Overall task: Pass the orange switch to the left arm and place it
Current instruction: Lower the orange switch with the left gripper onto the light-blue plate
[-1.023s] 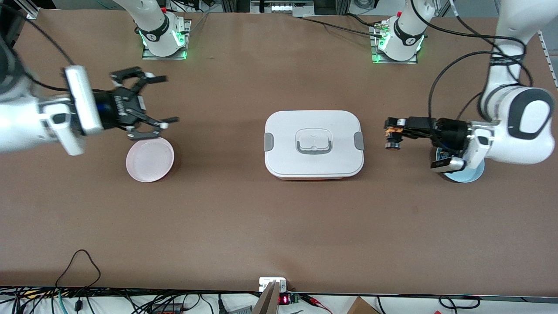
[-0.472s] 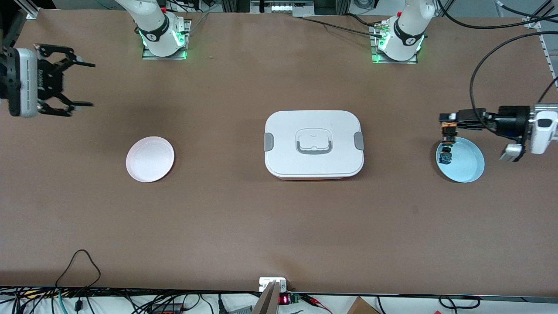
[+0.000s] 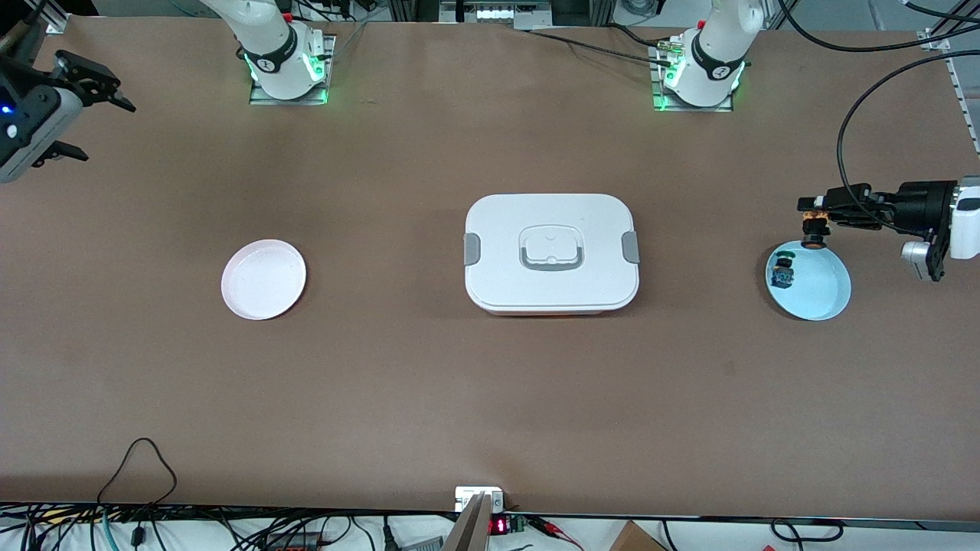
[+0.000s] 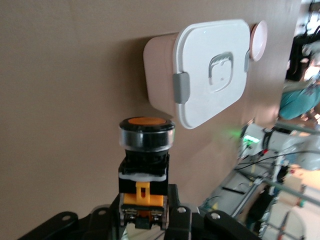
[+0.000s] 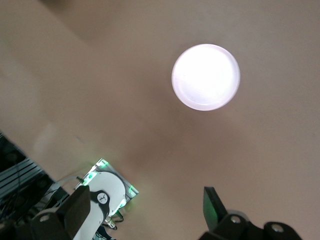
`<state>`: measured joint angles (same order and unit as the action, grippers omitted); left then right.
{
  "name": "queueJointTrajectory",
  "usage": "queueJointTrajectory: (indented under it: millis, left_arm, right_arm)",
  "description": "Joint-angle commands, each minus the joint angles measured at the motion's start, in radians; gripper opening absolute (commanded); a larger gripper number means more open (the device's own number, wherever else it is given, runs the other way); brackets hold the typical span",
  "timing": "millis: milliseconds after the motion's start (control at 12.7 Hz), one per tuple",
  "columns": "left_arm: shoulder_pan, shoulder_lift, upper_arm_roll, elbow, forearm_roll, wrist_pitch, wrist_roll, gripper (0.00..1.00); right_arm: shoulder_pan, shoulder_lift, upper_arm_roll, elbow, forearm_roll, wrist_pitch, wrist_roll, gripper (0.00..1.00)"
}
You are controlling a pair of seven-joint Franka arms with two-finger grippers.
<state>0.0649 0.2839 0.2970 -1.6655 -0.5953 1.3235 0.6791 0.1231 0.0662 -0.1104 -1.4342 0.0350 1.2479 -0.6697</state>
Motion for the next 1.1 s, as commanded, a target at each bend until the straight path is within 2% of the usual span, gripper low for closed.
queueJointTrajectory:
  millis: [0,157,236,472,630,944,1023]
  left_arm:
    - [0.027,0.001,-0.015,0.032,0.113,0.026,0.205,0.0]
    - [0.047,0.001,-0.032,0.032,0.205,0.061,0.36,0.0]
    - [0.049,0.001,-0.038,0.032,0.247,0.098,0.449,0.0]
    - [0.096,0.003,-0.097,0.036,0.397,0.202,0.644,0.0]
    - [0.112,0.023,-0.113,0.035,0.468,0.299,0.768,0.0]
    - [0.112,0.055,-0.156,0.032,0.673,0.416,0.797,0.0]
    - [0.112,0.069,-0.156,0.03,0.683,0.433,0.8,0.0]
  right_arm:
    - [0.004,-0.017,-0.008,-0.118,-0.032,0.153,0.126,1.0]
    - [0.004,-0.016,-0.009,-0.222,-0.032,0.305,0.192,1.0]
    - [0.001,-0.01,-0.009,-0.241,-0.032,0.359,0.234,1.0]
    - [-0.023,0.012,-0.012,-0.227,-0.02,0.392,0.254,1.0]
    - [-0.023,0.015,-0.012,-0.221,-0.02,0.413,0.254,1.0]
    - [-0.02,0.015,-0.012,-0.221,-0.018,0.433,0.312,1.0]
    - [-0.016,0.014,-0.011,-0.221,-0.02,0.43,0.355,1.0]
